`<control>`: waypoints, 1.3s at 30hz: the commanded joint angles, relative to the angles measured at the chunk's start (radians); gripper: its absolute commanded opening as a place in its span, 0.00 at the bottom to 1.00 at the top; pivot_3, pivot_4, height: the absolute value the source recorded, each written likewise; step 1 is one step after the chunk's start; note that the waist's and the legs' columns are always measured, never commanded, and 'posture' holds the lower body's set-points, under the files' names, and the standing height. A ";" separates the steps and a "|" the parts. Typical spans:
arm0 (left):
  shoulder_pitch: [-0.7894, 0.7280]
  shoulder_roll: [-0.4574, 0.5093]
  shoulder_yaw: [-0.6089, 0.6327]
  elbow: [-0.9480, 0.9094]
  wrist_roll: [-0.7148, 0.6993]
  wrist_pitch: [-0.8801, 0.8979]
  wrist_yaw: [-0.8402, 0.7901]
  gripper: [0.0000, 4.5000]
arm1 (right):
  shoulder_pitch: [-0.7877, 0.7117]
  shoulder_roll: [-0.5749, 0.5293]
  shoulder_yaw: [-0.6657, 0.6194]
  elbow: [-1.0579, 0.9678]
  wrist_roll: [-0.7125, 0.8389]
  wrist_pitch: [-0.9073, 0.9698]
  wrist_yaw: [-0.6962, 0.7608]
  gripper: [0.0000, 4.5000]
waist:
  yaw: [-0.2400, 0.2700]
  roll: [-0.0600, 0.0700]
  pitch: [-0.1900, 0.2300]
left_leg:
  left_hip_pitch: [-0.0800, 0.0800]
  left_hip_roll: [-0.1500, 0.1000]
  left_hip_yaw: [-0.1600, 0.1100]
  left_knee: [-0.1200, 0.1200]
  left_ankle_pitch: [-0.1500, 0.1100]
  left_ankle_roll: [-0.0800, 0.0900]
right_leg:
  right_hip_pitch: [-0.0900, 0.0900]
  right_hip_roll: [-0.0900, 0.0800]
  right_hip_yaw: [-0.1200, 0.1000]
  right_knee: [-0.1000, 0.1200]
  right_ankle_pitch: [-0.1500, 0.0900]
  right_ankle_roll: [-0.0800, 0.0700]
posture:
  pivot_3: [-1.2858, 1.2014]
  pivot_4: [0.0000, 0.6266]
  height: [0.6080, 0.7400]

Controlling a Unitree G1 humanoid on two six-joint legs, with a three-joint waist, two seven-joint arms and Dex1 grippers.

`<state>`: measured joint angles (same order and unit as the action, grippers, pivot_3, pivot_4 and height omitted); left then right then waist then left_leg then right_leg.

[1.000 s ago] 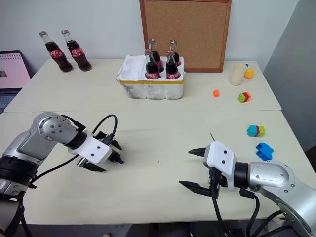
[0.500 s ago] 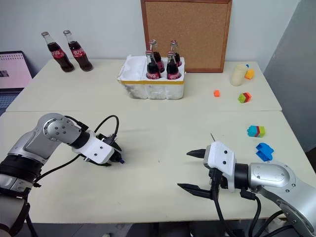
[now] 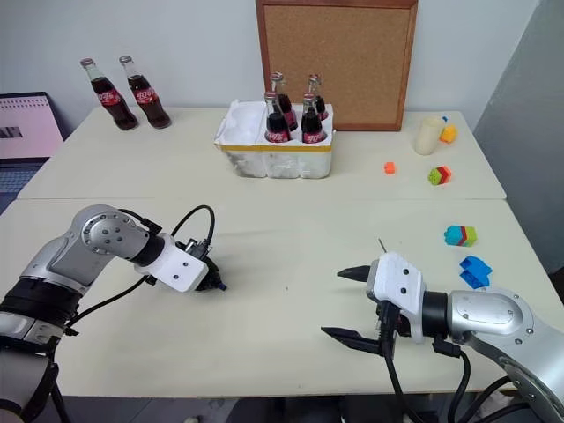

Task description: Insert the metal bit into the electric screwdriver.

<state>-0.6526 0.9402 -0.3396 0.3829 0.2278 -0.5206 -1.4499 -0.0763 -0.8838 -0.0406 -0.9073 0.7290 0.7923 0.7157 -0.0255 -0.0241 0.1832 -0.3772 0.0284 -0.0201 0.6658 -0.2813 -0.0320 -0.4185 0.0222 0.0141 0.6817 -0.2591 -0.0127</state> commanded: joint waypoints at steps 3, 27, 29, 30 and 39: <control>0.040 -0.073 0.051 -0.151 -0.218 0.238 -0.047 0.37 | 0.008 -0.021 -0.082 -0.023 0.030 -0.011 0.003 1.00 | 0.002 0.000 0.000 | -0.001 0.000 0.000 0.001 0.000 0.000 | 0.000 -0.001 0.000 -0.001 0.000 0.001 | 0.52 0.24 1.00; 0.112 -0.737 0.287 -0.443 -0.551 0.841 0.721 0.37 | -0.110 -0.048 -0.210 0.061 0.160 0.008 -0.057 1.00 | 0.003 -0.002 0.001 | -0.005 0.000 -0.002 0.012 0.000 0.000 | 0.000 0.000 0.002 -0.001 0.005 0.007 | 0.52 0.24 1.00; 0.144 -0.750 0.270 -0.433 -0.523 0.803 0.742 0.37 | -0.120 -0.047 -0.198 0.063 0.159 0.007 -0.056 1.00 | 0.003 -0.002 0.001 | -0.005 -0.001 -0.002 0.012 0.000 0.000 | 0.001 0.000 0.004 -0.001 0.005 0.007 | 0.52 0.24 1.00; 0.162 -0.754 0.267 -0.432 -0.518 0.802 0.752 0.37 | -0.127 -0.046 -0.189 0.064 0.157 0.006 -0.057 1.00 | 0.003 -0.002 0.001 | -0.005 -0.001 -0.002 0.012 0.000 0.000 | 0.000 0.000 0.004 -0.001 0.005 0.007 | 0.52 0.24 1.00; 0.293 -0.731 0.260 -0.523 -0.504 0.779 0.807 0.37 | -0.147 -0.048 -0.152 0.060 0.147 0.004 -0.060 1.00 | 0.000 -0.002 0.001 | 0.000 0.000 -0.002 0.011 0.000 0.000 | 0.008 0.000 0.002 -0.001 0.004 0.007 | 0.52 0.24 1.00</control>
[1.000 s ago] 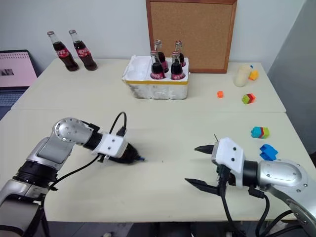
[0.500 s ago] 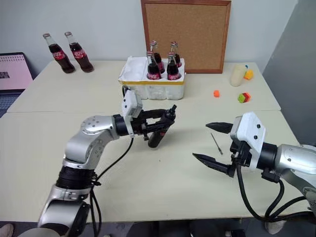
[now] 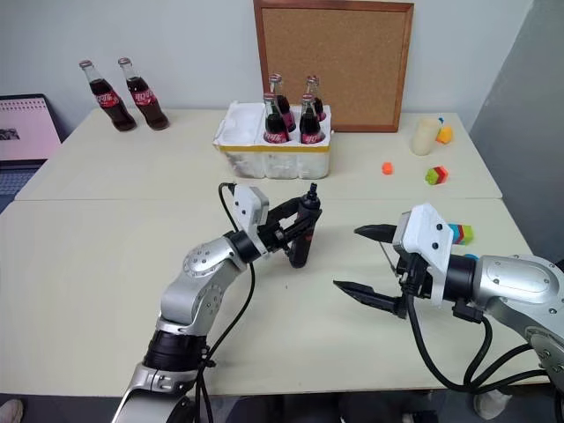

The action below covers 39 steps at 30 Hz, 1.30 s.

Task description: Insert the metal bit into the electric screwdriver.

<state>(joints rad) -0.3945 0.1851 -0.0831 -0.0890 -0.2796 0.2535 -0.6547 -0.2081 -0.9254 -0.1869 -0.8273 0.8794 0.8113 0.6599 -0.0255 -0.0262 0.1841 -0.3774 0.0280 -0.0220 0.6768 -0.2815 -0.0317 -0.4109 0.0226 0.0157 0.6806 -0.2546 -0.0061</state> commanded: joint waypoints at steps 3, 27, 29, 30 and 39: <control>0.073 0.052 0.021 -0.104 -0.011 0.029 0.021 0.37 | -0.016 -0.011 -0.002 -0.020 -0.006 -0.017 -0.002 1.00 | -0.002 0.000 0.000 | 0.002 0.000 0.000 0.000 0.000 0.000 | 0.002 0.000 0.000 0.000 0.000 0.000 | 0.52 0.24 1.00; 0.051 0.056 -0.001 -0.235 -0.021 -0.012 0.094 0.36 | -0.062 0.016 0.199 0.223 -0.412 0.038 -0.162 1.00 | -0.001 0.000 0.000 | 0.003 0.000 0.001 -0.001 0.000 0.000 | 0.001 0.000 0.000 -0.001 0.000 0.000 | 0.52 0.24 1.00; 0.027 0.038 -0.013 -0.227 -0.008 -0.032 0.101 0.36 | -0.085 0.065 0.201 0.256 -0.388 0.139 -0.198 1.00 | 0.000 -0.001 0.001 | 0.001 0.000 0.001 -0.001 0.000 0.000 | -0.001 0.000 0.000 -0.001 0.000 0.000 | 0.52 0.24 1.00; 0.019 0.031 -0.020 -0.224 0.000 -0.042 0.103 0.36 | -0.092 0.086 0.197 0.270 -0.381 0.176 -0.212 1.00 | 0.001 -0.001 0.001 | -0.001 0.000 0.001 -0.001 0.000 0.000 | -0.001 0.000 0.000 -0.001 0.000 0.000 | 0.52 0.24 1.00; 0.015 -0.024 -0.061 -0.172 0.047 -0.116 0.135 0.36 | -0.190 0.156 0.270 0.449 -0.409 0.355 -0.213 1.00 | 0.000 0.000 0.001 | -0.003 0.000 0.000 -0.001 0.000 0.000 | -0.004 -0.001 0.002 -0.004 0.000 0.000 | 0.52 0.24 1.00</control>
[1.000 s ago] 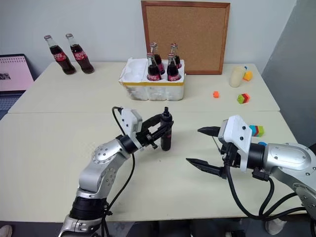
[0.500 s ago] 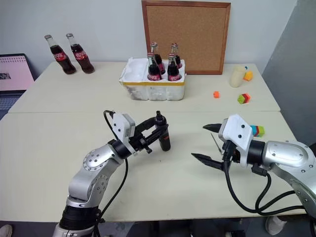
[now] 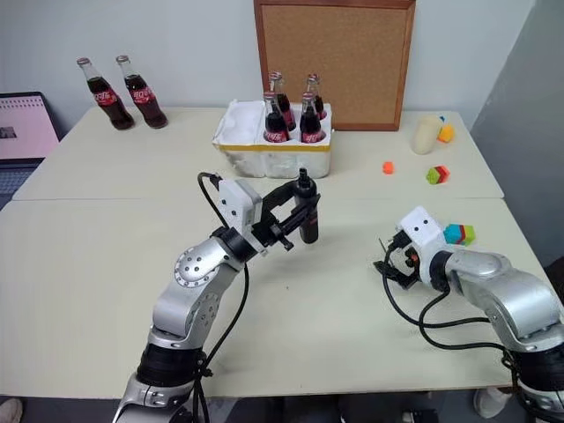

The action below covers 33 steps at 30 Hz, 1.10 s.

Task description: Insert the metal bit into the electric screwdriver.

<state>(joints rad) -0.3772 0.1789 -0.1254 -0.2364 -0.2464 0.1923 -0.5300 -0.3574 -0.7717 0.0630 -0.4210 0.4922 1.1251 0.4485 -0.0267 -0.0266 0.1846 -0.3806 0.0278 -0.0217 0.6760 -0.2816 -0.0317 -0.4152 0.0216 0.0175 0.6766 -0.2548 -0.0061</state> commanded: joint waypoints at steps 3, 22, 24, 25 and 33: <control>0.010 -0.026 -0.029 -0.019 0.027 -0.075 0.016 0.36 | -0.073 -0.002 0.080 0.089 -0.068 0.049 -0.008 1.00 | 0.001 0.000 0.000 | -0.001 0.000 0.000 0.000 0.000 0.000 | -0.001 0.000 -0.002 0.000 0.000 0.000 | 0.52 0.24 1.00; 0.027 -0.045 -0.049 0.002 0.053 -0.110 0.035 0.36 | -0.200 0.149 0.071 0.236 -0.106 0.259 -0.055 0.39 | -0.002 0.000 0.000 | -0.001 0.000 0.000 0.000 0.000 0.000 | -0.002 0.000 -0.002 0.002 0.000 0.000 | 0.52 0.24 1.00; 0.025 -0.042 -0.047 0.004 0.054 -0.114 0.033 0.36 | -0.203 0.169 0.055 0.239 -0.116 0.266 -0.071 0.28 | -0.003 0.000 0.000 | -0.001 0.000 0.000 0.000 0.000 0.000 | -0.002 0.000 -0.001 0.002 0.000 0.000 | 0.52 0.24 1.00; 0.022 -0.044 -0.044 0.007 0.054 -0.124 0.035 0.36 | -0.205 0.182 0.041 0.246 -0.122 0.271 -0.080 0.23 | -0.003 0.000 0.000 | -0.001 0.000 0.000 0.000 0.000 0.000 | -0.002 0.001 -0.002 0.002 0.000 0.000 | 0.52 0.24 1.00; 0.004 -0.034 -0.032 0.021 0.043 -0.140 0.021 0.36 | -0.217 0.253 -0.062 0.233 -0.138 0.295 -0.130 0.00 | -0.004 0.000 0.000 | -0.001 0.000 0.000 0.000 0.000 0.000 | -0.002 0.001 -0.002 0.003 0.000 0.000 | 0.52 0.24 1.00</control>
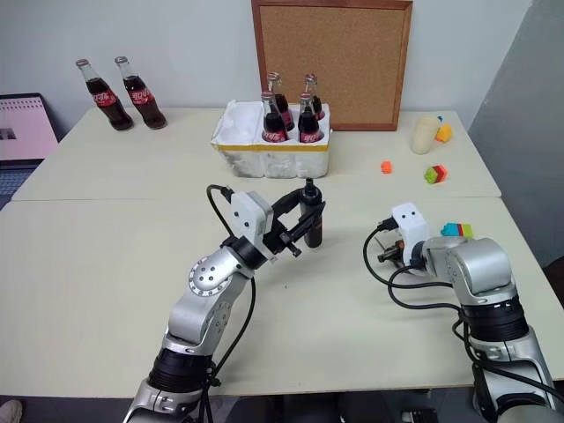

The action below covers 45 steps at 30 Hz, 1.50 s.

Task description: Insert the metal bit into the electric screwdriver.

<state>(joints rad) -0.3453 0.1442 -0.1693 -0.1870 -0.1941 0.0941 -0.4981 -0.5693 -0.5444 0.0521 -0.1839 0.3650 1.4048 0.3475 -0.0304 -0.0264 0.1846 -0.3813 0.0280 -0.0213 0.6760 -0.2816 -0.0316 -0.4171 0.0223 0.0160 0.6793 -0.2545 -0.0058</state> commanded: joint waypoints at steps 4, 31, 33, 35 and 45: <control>-0.037 0.014 0.021 -0.026 -0.016 -0.024 -0.019 0.36 | -0.003 0.049 -0.120 -0.045 0.000 0.039 -0.042 0.00 | 0.000 0.000 0.000 | -0.001 0.000 0.000 0.000 0.000 0.000 | -0.002 0.000 0.000 0.000 0.000 0.000 | 0.52 0.24 1.00; -0.087 0.155 0.046 0.018 -0.206 0.089 -0.336 0.36 | 0.166 0.240 -0.350 -0.536 0.294 -0.453 0.121 0.00 | 0.000 0.002 0.001 | -0.005 0.000 -0.001 -0.002 0.000 0.000 | -0.005 0.004 0.000 -0.001 0.000 0.000 | 0.52 0.24 1.00; -0.069 0.154 0.044 0.015 -0.205 0.087 -0.336 0.36 | 0.161 0.257 -0.328 -0.532 0.298 -0.501 0.112 0.00 | 0.000 0.002 0.001 | -0.005 0.000 -0.001 -0.002 0.000 0.000 | -0.005 0.003 0.000 -0.002 0.000 0.000 | 0.52 0.24 1.00; -0.041 0.160 0.042 0.000 -0.220 0.111 -0.343 0.36 | 0.151 0.275 -0.308 -0.527 0.320 -0.534 0.107 0.00 | -0.001 0.002 0.001 | -0.005 0.000 -0.001 -0.002 0.000 0.000 | -0.005 0.003 0.000 -0.002 0.000 0.000 | 0.52 0.24 1.00; -0.031 0.236 0.066 0.001 -0.250 0.173 -0.393 0.36 | 0.146 0.318 -0.249 -0.482 0.417 -0.683 0.148 0.00 | 0.000 0.002 0.001 | -0.001 0.001 -0.001 -0.009 0.000 0.000 | -0.004 0.001 0.001 -0.003 0.000 0.000 | 0.52 0.24 1.00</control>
<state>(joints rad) -0.3690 0.3629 -0.1132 -0.1680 -0.4385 0.2570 -0.8712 -0.4116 -0.2271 -0.2013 -0.6554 0.7498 0.7696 0.4791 -0.0306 -0.0241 0.1860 -0.3818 0.0287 -0.0228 0.6664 -0.2815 -0.0317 -0.4215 0.0236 0.0170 0.6764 -0.2549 -0.0058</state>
